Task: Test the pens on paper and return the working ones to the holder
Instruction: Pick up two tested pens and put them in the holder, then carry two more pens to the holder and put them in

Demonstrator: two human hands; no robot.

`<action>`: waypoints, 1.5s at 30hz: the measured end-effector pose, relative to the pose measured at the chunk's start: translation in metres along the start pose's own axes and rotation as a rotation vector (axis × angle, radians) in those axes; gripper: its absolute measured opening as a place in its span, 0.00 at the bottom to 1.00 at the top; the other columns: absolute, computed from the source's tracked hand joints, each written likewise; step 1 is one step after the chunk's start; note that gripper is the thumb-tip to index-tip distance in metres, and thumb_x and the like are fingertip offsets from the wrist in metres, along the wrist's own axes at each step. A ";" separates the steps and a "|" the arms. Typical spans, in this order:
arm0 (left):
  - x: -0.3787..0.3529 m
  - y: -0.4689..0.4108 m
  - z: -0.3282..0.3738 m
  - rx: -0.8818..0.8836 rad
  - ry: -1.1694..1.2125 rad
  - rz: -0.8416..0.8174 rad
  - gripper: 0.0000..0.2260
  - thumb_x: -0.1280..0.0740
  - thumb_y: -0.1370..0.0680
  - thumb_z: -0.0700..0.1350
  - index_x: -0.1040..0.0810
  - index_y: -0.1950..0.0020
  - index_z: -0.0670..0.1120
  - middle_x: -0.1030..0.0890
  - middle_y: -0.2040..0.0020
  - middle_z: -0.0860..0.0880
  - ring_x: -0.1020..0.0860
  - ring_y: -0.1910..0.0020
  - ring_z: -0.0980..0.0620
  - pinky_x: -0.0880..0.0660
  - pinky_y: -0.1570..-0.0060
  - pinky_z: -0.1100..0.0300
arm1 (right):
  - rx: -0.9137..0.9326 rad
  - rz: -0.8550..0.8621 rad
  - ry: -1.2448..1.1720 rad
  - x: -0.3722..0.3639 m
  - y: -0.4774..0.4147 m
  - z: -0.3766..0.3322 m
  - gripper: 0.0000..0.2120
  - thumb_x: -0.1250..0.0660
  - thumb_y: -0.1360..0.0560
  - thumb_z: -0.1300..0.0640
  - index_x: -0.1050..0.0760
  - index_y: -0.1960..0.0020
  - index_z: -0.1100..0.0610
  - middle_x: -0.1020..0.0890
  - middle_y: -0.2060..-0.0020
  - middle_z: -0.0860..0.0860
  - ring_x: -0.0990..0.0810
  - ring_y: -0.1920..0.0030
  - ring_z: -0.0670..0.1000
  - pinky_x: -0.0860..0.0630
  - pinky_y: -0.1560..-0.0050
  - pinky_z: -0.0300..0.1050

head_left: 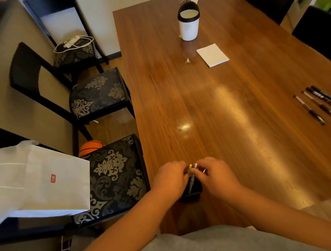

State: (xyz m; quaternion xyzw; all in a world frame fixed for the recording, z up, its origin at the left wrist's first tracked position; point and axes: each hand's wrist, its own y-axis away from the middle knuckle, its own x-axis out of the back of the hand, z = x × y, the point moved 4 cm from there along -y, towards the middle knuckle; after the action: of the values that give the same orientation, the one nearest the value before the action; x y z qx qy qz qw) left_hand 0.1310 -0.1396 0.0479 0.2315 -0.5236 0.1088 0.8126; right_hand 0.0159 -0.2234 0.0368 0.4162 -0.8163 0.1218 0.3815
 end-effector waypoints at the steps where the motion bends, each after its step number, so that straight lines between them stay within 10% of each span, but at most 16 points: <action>1: 0.000 0.000 0.000 -0.004 0.003 -0.001 0.04 0.36 0.22 0.48 0.25 0.52 0.49 0.23 0.55 0.49 0.24 0.54 0.48 0.26 0.57 0.53 | 0.008 0.004 0.000 0.000 0.000 -0.001 0.07 0.33 0.22 0.50 0.19 0.50 0.51 0.22 0.59 0.48 0.24 0.60 0.48 0.26 0.60 0.46; 17: 0.012 0.013 -0.010 -0.058 0.086 0.049 0.08 0.33 0.22 0.50 0.22 0.47 0.48 0.21 0.52 0.50 0.23 0.52 0.50 0.23 0.51 0.51 | -0.068 0.048 -0.041 -0.001 0.009 0.002 0.08 0.33 0.25 0.42 0.25 0.50 0.44 0.22 0.63 0.42 0.23 0.64 0.41 0.29 0.68 0.37; 24: -0.012 0.085 -0.081 0.083 0.433 0.098 0.06 0.34 0.22 0.53 0.22 0.57 0.54 0.21 0.65 0.56 0.24 0.66 0.61 0.24 0.65 0.60 | -0.356 0.155 -0.214 -0.004 0.080 0.030 0.10 0.40 0.23 0.38 0.25 0.53 0.42 0.21 0.64 0.46 0.22 0.64 0.44 0.25 0.65 0.44; 34: -0.156 0.221 -0.199 0.283 0.287 -0.618 0.06 0.33 0.23 0.48 0.23 0.60 0.50 0.21 0.64 0.50 0.22 0.63 0.53 0.27 0.59 0.58 | -0.873 0.146 -0.472 -0.126 0.271 0.049 0.13 0.38 0.20 0.47 0.21 0.55 0.53 0.16 0.62 0.52 0.17 0.64 0.52 0.23 0.63 0.48; 45: -0.221 0.260 -0.121 0.094 0.038 -0.795 0.06 0.34 0.23 0.49 0.24 0.59 0.49 0.20 0.61 0.52 0.23 0.61 0.56 0.29 0.63 0.62 | -1.348 0.290 -0.637 -0.164 0.515 0.101 0.17 0.40 0.19 0.49 0.21 0.53 0.61 0.17 0.61 0.59 0.20 0.65 0.57 0.24 0.63 0.49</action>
State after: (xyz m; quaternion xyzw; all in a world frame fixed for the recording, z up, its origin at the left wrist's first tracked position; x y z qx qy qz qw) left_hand 0.0246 0.1602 -0.1253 0.4510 -0.3725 -0.1861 0.7894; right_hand -0.3753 0.1420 -0.0898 -0.0032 -0.8313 -0.4805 0.2792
